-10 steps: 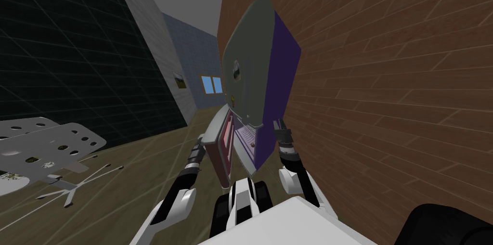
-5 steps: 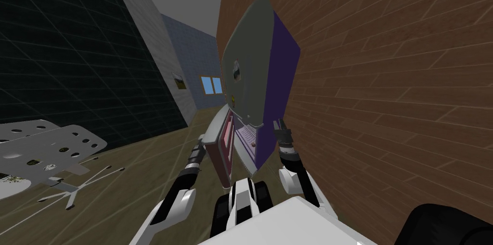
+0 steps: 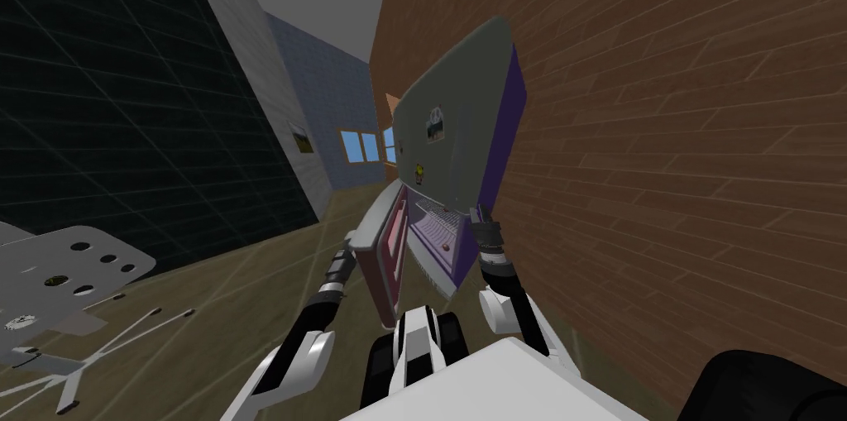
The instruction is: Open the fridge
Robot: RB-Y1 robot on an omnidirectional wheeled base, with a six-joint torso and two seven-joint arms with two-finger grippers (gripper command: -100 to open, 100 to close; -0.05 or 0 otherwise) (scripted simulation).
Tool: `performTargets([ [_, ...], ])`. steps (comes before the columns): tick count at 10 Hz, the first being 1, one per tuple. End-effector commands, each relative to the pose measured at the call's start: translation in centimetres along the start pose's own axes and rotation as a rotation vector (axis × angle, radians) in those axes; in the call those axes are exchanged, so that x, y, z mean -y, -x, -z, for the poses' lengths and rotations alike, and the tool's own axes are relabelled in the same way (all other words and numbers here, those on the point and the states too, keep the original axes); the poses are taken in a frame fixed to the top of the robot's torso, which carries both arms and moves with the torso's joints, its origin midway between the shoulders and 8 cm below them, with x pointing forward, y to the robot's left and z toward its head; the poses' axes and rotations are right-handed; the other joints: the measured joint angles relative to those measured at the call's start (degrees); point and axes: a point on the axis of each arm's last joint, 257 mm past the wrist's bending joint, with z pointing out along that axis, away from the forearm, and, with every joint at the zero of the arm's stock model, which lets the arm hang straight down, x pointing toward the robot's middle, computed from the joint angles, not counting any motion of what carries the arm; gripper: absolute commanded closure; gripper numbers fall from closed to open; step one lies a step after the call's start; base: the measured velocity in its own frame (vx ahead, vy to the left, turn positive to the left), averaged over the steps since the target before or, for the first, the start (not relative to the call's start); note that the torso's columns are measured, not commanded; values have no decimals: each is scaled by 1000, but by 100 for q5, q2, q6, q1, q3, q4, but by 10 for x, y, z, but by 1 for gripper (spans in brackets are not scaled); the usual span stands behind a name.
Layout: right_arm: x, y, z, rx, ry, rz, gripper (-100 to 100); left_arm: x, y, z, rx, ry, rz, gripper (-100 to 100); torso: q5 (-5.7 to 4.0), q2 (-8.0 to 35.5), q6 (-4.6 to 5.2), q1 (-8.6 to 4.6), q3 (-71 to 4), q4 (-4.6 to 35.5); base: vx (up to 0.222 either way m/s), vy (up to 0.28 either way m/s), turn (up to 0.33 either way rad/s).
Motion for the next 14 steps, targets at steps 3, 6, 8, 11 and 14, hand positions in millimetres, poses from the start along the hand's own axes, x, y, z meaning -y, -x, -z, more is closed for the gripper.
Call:
performTargets([
  [3, 0, 0, 0, 0, 0, 0, 0, 5, -23, 5, -70, -5, 14, 100, 1, 31, -22, 17, 17, 5, 34, 347, -143],
  [6, 0, 0, 0, 0, 0, 0, 0, 5, -28, 8, -89, -3, 14, 100, -11, 30, -5, 2, 15, 19, 62, 254, -93],
  [8, 0, 0, 0, 0, 0, 0, 0, 6, -38, 10, -118, -4, 17, 100, -1, 29, -3, 12, 13, 12, 55, 322, -114],
  [11, 0, 0, 0, 0, 0, 0, 0, 6, -47, 13, -147, -5, 20, 100, 2, 64, 6, -28, 37, 0, 66, 319, -117],
  [14, 0, 0, 0, 0, 0, 0, 0, 7, -55, 16, -176, -5, 23, 100, 0, 94, 18, -57, 56, -1, 46, 225, -114],
])
